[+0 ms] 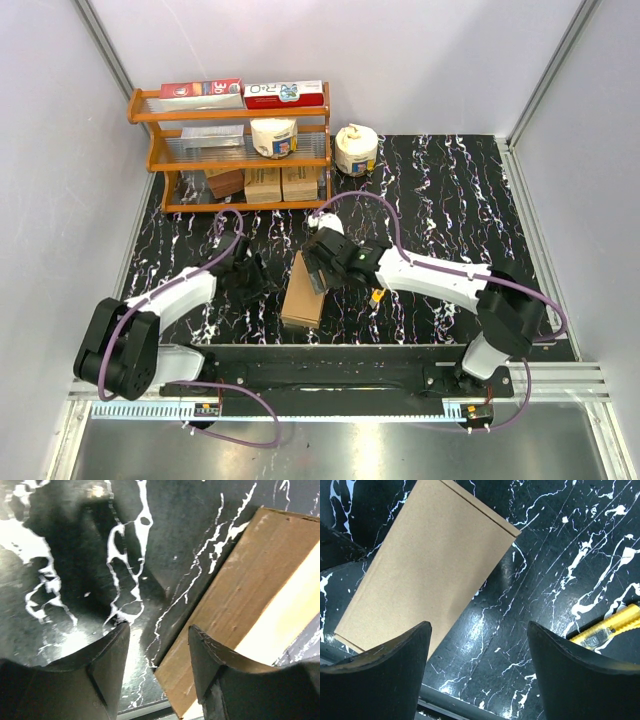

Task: Unpack the express box

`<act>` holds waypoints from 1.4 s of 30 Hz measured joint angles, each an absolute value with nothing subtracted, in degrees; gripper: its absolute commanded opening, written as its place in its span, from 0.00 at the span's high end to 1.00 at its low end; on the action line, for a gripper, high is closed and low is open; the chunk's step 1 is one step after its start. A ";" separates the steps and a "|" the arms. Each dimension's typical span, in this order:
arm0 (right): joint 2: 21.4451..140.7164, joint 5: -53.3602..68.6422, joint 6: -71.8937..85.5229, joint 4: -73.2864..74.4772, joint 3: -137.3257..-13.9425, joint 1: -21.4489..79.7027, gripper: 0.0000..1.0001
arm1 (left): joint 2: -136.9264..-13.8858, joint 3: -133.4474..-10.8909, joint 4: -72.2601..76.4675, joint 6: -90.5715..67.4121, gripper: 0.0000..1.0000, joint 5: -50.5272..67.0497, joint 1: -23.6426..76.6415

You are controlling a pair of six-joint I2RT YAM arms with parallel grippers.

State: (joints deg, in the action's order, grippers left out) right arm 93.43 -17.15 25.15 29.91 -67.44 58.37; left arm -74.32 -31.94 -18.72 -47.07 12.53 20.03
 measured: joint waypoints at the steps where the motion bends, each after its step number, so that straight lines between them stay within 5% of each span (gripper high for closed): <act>1: 93.82 -17.19 25.32 29.93 -67.88 58.37 0.22 | -73.52 -31.94 -19.73 -46.98 0.44 11.29 20.03; 10: 95.83 -15.97 24.93 30.41 -69.32 58.72 0.09 | -64.51 -32.32 -26.44 -47.20 0.36 3.07 20.01; 14: 98.50 -18.50 25.50 33.80 -74.28 59.96 0.09 | -62.85 -32.80 -29.56 -47.94 0.36 -0.80 19.66; 18: 102.76 -20.88 28.86 37.95 -81.82 60.73 0.20 | -62.59 -33.23 -32.16 -48.05 0.35 -2.48 19.00; 31: 121.62 -27.62 44.99 60.27 -108.49 62.96 0.04 | -57.58 -33.39 -37.82 -45.82 0.23 -4.36 13.47; 42: 127.44 -28.49 55.40 69.56 -113.49 65.17 0.00 | -57.58 -33.39 -37.23 -43.86 0.15 -2.37 12.93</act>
State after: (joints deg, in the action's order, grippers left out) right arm 127.44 -28.49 55.40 69.56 -113.49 65.17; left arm -57.58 -33.39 -37.23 -43.86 -2.37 12.93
